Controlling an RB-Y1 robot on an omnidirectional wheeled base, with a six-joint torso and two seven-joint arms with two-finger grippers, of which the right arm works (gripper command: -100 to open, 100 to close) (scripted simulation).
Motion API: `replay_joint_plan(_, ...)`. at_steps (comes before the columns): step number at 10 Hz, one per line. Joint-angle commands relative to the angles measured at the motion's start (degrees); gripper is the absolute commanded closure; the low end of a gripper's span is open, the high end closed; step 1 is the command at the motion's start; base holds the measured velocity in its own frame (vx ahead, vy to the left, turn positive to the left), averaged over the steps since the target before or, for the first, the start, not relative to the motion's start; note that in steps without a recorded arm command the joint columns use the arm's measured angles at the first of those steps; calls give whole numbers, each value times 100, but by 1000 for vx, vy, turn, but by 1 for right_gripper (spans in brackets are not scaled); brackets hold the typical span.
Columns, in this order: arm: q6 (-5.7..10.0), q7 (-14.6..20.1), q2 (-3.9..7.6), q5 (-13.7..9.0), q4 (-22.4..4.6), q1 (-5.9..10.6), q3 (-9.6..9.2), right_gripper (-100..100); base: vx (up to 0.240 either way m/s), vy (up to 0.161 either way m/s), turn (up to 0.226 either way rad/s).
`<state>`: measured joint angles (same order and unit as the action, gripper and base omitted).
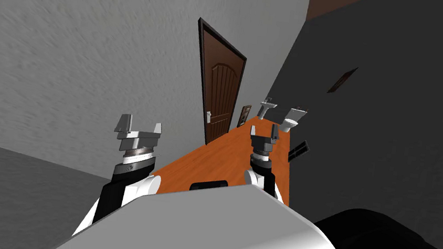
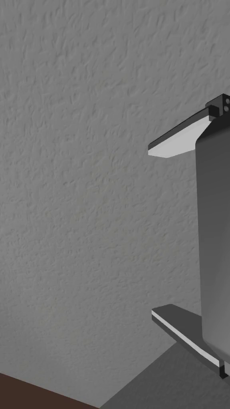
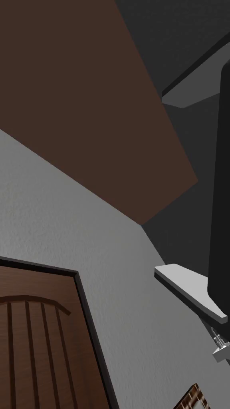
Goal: Pull the door open
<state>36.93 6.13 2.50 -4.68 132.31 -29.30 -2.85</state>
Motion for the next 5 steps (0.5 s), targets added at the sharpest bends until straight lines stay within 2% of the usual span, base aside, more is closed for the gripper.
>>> replay_joint_plan(1,-38,-199,61,163,-188,59,5,-100,231,-42,70)
replay_joint_plan(5,-104,-539,156,442,-509,159,13,-100,159,23,77)
